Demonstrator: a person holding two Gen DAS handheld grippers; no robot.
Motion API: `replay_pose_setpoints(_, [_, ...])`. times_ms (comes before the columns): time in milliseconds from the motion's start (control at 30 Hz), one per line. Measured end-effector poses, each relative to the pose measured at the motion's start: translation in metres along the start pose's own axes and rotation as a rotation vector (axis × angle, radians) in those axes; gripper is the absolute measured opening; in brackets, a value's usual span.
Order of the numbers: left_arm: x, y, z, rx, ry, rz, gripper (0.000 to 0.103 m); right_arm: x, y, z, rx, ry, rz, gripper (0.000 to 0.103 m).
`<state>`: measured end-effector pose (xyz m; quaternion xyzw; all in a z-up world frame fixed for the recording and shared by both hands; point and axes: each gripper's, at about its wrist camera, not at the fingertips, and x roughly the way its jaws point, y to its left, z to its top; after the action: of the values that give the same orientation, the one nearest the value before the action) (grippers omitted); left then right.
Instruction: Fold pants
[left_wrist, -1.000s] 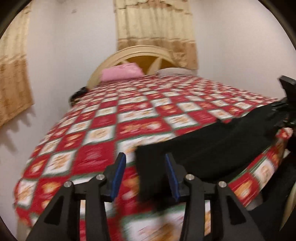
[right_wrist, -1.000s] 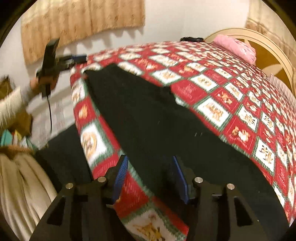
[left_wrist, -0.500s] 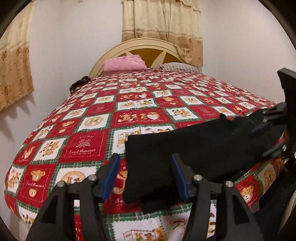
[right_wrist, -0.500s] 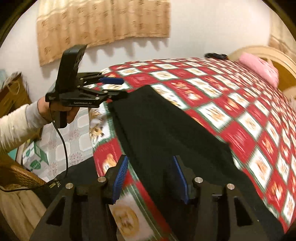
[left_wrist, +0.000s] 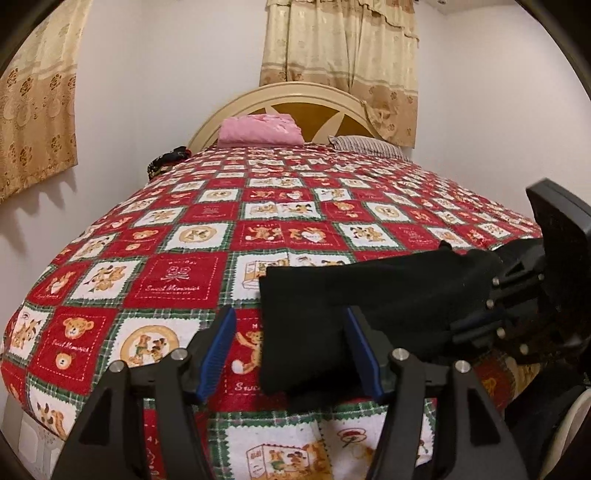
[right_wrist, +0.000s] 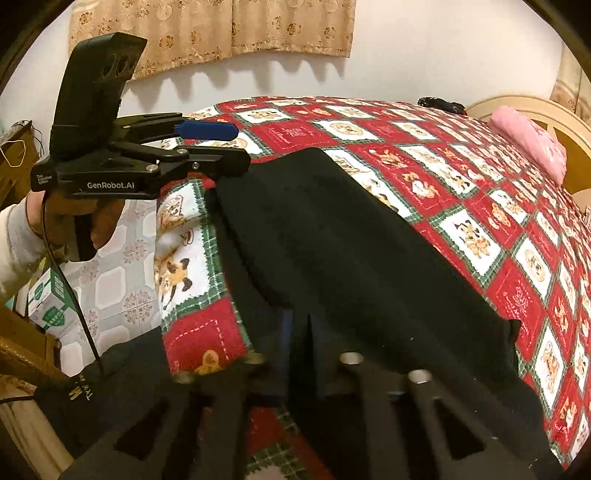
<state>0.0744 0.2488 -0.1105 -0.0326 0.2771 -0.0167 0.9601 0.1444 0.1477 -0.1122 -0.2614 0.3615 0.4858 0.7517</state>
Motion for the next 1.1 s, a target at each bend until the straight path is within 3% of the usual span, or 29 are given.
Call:
replay_pose_setpoints(67, [-0.003,-0.001,0.002,-0.008,-0.011,-0.004,0.065,-0.003,0.009,-0.002,-0.023,0.007,0.039,0.006])
replay_pose_setpoints(167, [-0.002,-0.004,0.006,-0.015,-0.028,-0.011,0.071,0.001,0.023,-0.008,-0.083,0.019,0.002,0.006])
replay_pose_setpoints(333, [0.012,-0.018,0.016,-0.008,-0.032,-0.043,0.072,0.001,0.016,-0.007,-0.039,0.029,0.039,0.006])
replay_pose_setpoints(533, [0.042,-0.039,0.002,0.069,0.091,-0.015,0.074,-0.022,0.01,-0.013,-0.045,0.031,0.072,0.007])
replay_pose_setpoints(633, [0.044,-0.045,-0.01,0.145,0.117,0.028,0.074,-0.044,-0.021,-0.021,0.038,0.008,0.071,0.008])
replay_pose_setpoints(733, [0.033,-0.044,-0.004,0.106,0.09,0.009,0.074,-0.059,-0.068,-0.027,0.174,-0.015,0.082,0.012])
replay_pose_setpoints(767, [0.031,-0.046,-0.001,0.101,0.077,0.007,0.074,-0.062,-0.087,-0.029,0.234,-0.026,0.084,0.017])
replay_pose_setpoints(833, [0.026,-0.052,0.008,0.101,0.043,-0.003,0.074,-0.066,-0.12,-0.029,0.348,-0.058,0.105,0.046])
replay_pose_setpoints(867, [0.024,-0.057,0.012,0.108,0.032,-0.012,0.074,-0.066,-0.138,-0.03,0.421,-0.067,0.127,0.05])
replay_pose_setpoints(967, [0.027,-0.071,0.019,0.128,0.023,-0.037,0.076,-0.057,-0.17,-0.029,0.566,-0.067,0.157,0.05])
replay_pose_setpoints(1100, [0.041,-0.084,0.013,0.158,0.049,-0.06,0.076,-0.038,-0.19,-0.027,0.658,-0.04,0.191,0.049])
